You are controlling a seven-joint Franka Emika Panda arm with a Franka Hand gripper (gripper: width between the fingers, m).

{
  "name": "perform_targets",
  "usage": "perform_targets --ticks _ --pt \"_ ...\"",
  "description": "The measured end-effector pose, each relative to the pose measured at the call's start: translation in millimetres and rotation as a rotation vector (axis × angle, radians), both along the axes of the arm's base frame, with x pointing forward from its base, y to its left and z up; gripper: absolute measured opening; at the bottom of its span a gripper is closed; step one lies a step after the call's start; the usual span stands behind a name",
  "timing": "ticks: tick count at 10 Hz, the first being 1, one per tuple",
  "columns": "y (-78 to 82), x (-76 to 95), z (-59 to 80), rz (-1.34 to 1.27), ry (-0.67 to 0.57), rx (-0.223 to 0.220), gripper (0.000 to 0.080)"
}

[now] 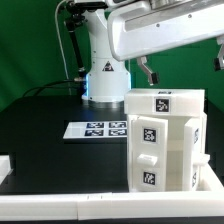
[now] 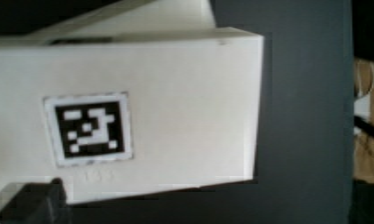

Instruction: Assemble cabinet

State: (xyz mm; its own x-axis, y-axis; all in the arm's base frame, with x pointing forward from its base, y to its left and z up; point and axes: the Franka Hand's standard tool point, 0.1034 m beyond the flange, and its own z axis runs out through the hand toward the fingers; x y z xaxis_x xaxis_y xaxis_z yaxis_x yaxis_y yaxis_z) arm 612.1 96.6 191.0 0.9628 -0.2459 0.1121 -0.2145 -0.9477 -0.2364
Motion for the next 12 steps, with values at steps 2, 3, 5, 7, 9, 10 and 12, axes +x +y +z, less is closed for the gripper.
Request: perform_targets --ticks 2,3,5,7,9,10,12 --pt "1.9 2.1 -1.9 0.299 -0.007 -0.072 0.0797" --pt "2.6 4.5 -4.0 0.394 0.004 -0.098 0.0797" --pt "0.8 5.6 -4.6 0.496 -0.019 -0.114 0.0797" --pt "-0.1 5.5 -5.1 0.610 -0.040 -0.129 0.0797" --pt "-3.3 6.8 -6.2 0.928 -0.097 -0.197 0.0797" --pt "-4.2 6.7 -7.0 1.053 -0.112 -0.224 0.0797" --pt "-5.4 5.3 -8.7 1.246 -0.129 -0.262 0.0797"
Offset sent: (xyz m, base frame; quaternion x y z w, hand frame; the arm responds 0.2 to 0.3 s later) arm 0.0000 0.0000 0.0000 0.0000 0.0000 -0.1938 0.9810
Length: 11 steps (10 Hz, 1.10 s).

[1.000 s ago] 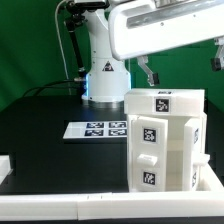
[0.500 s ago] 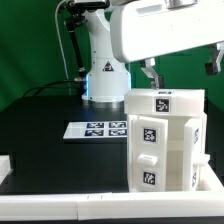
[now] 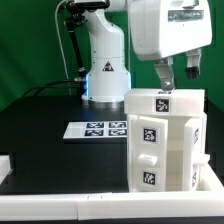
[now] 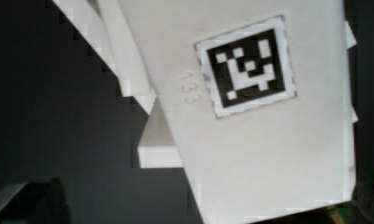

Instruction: Assemble cabinet

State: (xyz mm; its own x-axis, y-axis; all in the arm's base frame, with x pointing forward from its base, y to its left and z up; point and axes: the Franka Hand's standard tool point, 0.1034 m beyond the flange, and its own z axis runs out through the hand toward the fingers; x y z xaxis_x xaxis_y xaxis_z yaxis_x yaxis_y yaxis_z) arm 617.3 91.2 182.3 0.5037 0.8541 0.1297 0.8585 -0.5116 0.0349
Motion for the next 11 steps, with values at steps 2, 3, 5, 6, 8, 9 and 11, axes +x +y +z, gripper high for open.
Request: perform_targets --ticks 2,3,5,6,8,9,11 --pt "0.9 -11.0 -9.3 0.159 0.008 -0.063 0.0797" --pt "-0.3 -16.5 -14.6 0.222 0.016 -0.080 0.0797" --pt "-4.0 -23.7 -22.2 0.247 0.032 -0.086 0.0797" --pt "-6.0 -25.2 -25.0 0.244 0.036 -0.086 0.0797" --pt "-9.4 -26.0 -29.9 0.238 0.044 -0.086 0.0797" --pt "-11.2 -26.4 -31.2 0.233 0.048 -0.086 0.0797" --pt "-13.2 -26.5 -32.0 0.229 0.050 -0.085 0.0556"
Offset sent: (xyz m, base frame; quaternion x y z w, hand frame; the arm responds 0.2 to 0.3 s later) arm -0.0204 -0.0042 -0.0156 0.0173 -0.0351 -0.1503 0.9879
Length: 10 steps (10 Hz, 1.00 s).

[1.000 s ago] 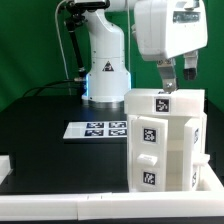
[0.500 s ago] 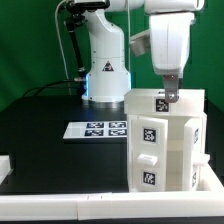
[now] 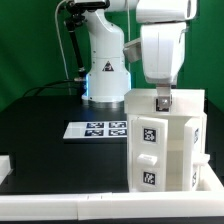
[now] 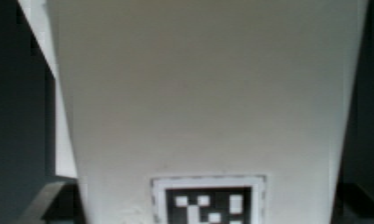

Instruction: Assemble cabinet

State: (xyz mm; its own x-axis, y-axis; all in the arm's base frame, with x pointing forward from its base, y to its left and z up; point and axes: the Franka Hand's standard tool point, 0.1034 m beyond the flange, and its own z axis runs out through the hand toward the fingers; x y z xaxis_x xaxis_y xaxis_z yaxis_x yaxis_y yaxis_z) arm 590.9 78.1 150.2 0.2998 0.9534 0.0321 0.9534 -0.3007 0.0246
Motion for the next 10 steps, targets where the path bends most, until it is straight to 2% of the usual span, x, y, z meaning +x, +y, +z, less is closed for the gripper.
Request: perform_targets --ticks 4,7,10 --pt "-1.4 0.2 0.0 -0.093 0.003 0.007 0.0559" --pt "-3.8 0.6 -0.2 -0.407 0.011 0.024 0.0559" --pt "1.4 0.5 0.3 -0.716 0.020 0.040 0.0560"
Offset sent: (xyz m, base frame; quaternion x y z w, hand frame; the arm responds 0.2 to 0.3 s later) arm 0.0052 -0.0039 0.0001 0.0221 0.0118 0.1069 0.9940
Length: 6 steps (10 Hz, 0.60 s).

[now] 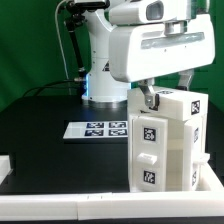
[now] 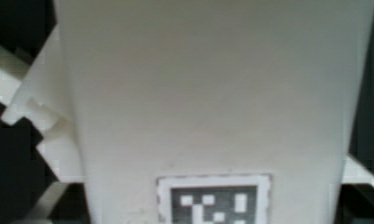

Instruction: Assemble cabinet

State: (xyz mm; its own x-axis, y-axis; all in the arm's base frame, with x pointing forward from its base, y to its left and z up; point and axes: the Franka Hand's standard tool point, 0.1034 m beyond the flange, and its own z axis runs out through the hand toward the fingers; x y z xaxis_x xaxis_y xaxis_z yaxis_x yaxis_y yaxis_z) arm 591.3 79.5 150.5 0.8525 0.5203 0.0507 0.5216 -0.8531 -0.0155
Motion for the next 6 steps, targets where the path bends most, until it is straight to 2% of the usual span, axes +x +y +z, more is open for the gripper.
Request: perform_targets --ticks 6 --pt "-1.4 1.3 0.0 -0.325 0.012 0.011 0.0560"
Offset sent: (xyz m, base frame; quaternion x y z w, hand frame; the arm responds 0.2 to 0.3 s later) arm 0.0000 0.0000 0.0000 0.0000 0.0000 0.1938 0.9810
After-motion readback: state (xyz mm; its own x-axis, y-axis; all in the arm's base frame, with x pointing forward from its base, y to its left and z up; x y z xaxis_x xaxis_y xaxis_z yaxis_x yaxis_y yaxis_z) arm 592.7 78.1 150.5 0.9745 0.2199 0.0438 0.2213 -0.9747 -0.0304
